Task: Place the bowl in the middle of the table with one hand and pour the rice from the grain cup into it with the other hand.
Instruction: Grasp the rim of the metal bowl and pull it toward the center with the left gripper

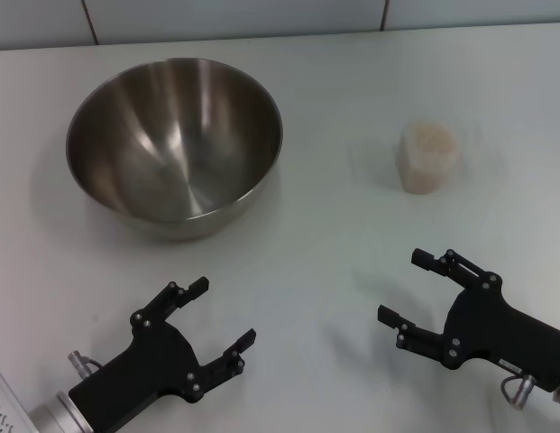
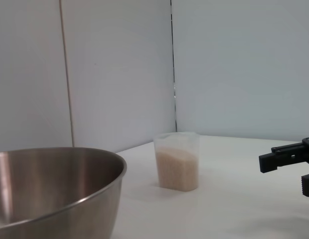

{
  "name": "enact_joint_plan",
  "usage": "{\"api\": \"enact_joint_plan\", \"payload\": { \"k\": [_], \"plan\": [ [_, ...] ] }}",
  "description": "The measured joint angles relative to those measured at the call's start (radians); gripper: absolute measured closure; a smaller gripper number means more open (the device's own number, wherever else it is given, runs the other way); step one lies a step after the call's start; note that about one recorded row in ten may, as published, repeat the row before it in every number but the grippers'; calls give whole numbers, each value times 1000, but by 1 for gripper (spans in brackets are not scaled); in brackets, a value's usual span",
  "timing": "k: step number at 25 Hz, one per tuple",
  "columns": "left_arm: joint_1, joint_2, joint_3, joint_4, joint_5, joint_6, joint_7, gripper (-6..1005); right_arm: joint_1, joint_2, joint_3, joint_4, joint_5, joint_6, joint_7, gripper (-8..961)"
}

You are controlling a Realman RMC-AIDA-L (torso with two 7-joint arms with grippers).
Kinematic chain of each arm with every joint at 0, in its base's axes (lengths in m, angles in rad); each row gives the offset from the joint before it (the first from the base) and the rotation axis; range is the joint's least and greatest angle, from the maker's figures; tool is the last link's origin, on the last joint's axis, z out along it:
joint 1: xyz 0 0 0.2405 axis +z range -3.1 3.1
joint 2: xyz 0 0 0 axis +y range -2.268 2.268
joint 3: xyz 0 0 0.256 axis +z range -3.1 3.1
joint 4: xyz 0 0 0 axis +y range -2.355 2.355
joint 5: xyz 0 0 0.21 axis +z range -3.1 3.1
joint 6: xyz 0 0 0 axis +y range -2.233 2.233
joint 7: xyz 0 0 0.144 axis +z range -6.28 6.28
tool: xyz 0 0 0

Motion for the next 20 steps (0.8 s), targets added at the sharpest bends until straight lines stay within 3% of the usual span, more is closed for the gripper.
{"api": "enact_joint_plan", "payload": {
  "k": [9, 13, 16, 20],
  "plan": [
    [1, 0, 0, 0, 0, 12, -1, 154, 2, 0, 0, 0, 0, 3, -2, 119],
    [15, 0, -4, 4, -1, 98, 7, 155, 3, 0, 0, 0, 0, 5, -2, 119],
    [33, 4, -44, 13, -3, 183, 2, 156, 4, 1, 0, 0, 0, 8, -2, 119],
    [37, 13, -174, 42, -4, 246, -75, 157, 4, 1, 0, 0, 0, 15, -2, 119]
  ]
}}
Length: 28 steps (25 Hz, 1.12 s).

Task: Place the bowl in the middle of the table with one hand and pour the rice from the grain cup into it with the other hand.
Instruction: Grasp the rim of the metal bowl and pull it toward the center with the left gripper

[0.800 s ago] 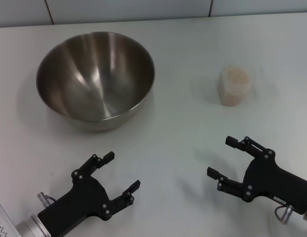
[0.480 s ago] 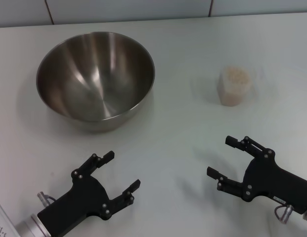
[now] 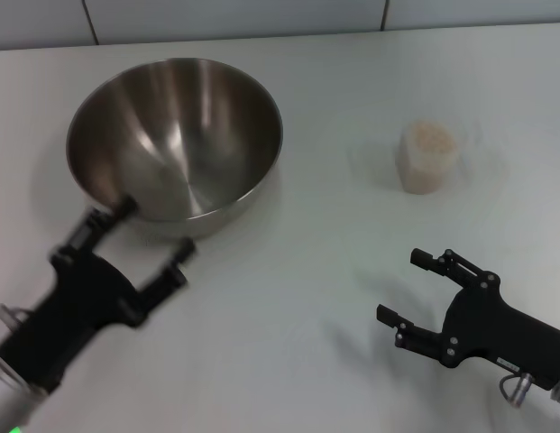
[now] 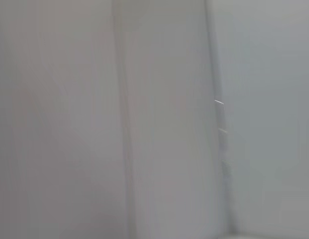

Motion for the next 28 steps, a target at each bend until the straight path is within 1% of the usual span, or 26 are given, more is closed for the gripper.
{"api": "enact_joint_plan", "payload": {
  "k": [2, 4, 6, 8, 10, 11, 12, 13, 15, 17, 18, 21, 23, 25, 28],
  "plan": [
    [-12, 4, -62, 50, 0, -17, -119, 157, 2, 0, 0, 0, 0, 5, 0, 119],
    [-27, 2, -110, 183, 1, -76, -357, 158, 3, 0, 0, 1, 0, 9, 0, 119],
    [-40, -3, -125, 304, 0, -113, -539, 158, 4, 0, 0, 1, 0, 10, 1, 119],
    [-50, -4, -137, 378, -1, -126, -629, 158, 4, 0, 0, 2, 0, 10, 2, 119],
    [-64, -5, -147, 486, 1, -163, -773, 158, 4, 0, 0, 2, 0, 9, 2, 119],
    [-70, -4, -138, 545, 8, -195, -849, 159, 4, 0, 0, 2, 0, 6, 2, 119],
    [-75, -5, -118, 610, 19, -234, -931, 159, 4, 0, 0, 2, 0, 2, 2, 119],
    [-78, -6, -78, 685, 37, -284, -1017, 159, 4, 0, 0, 2, 0, -1, 3, 119],
    [-77, -8, 21, 793, 67, -365, -1141, 159, 5, 0, 0, 2, 0, -4, 3, 119],
    [-64, -8, 146, 911, 91, -448, -1267, 159, 5, 0, 0, 2, 0, -5, 3, 119],
    [-53, -7, 205, 961, 103, -484, -1316, 159, 5, 0, 0, 2, 0, -5, 3, 119],
    [-28, -7, 328, 1082, 141, -561, -1424, 160, 1, 0, 0, 2, 0, -7, 3, 119],
    [-21, -6, 380, 1134, 182, -614, -1484, 160, 0, 0, 0, 2, 0, -12, 3, 119],
    [-26, -6, 406, 1154, 226, -647, -1524, 160, -1, 0, 0, 2, 0, -16, 4, 119],
    [-44, -6, 421, 1165, 293, -659, -1567, 161, -2, 0, 1, 2, 0, -18, 4, 119]
  ]
}}
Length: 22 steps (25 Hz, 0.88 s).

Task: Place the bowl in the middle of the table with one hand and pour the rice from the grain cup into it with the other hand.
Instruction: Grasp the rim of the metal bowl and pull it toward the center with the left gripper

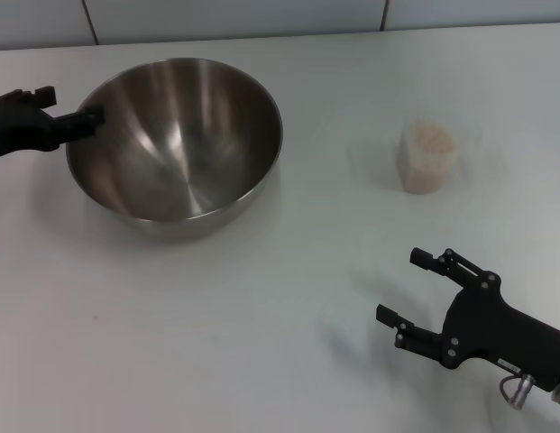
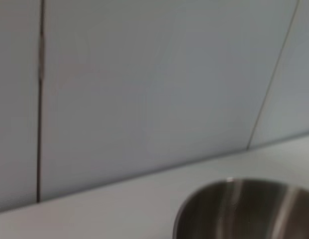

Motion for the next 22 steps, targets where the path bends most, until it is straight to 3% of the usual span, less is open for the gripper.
{"api": "enact_joint_plan", "payload": {
  "k": [7, 22],
  "plan": [
    [-56, 0, 8, 14, 182, -8, -131, 162, 0, 0, -1, 0, 0, -1, 0, 120],
    [-126, -1, 38, 4, 365, -47, -313, 164, 4, 0, -1, 0, 0, 0, 0, 120]
  ]
}}
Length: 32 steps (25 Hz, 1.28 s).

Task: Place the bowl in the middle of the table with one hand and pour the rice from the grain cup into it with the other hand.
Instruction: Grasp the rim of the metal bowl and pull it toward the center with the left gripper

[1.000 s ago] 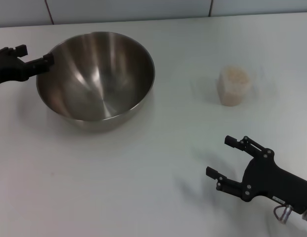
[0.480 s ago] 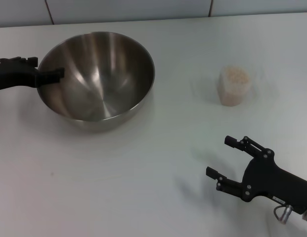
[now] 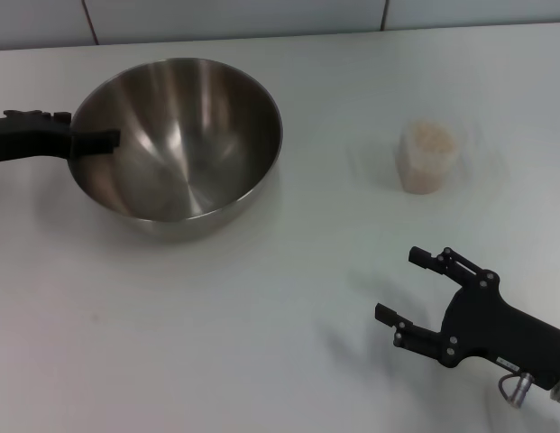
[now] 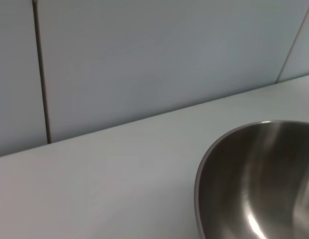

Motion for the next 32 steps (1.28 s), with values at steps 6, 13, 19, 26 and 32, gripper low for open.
{"api": "enact_joint_plan", "payload": {
  "k": [6, 13, 19, 26, 32],
  "plan": [
    [-12, -1, 9, 2, 37, -1, -48, 165, 0, 0, 0, 0, 0, 0, 0, 120],
    [-30, 3, 21, -2, 72, 11, -61, 269, -3, 0, 1, 0, 0, 0, 0, 120],
    [-43, -1, 34, 0, 120, 2, -75, 483, -4, 1, 2, 0, 0, 0, 0, 120],
    [-42, -1, 34, 9, 112, 2, -75, 748, -4, 2, 2, 0, 0, -1, 0, 120],
    [-45, -1, 32, 13, 104, 5, -75, 860, -3, 2, 4, 0, 0, -2, 0, 120]
  ]
}}
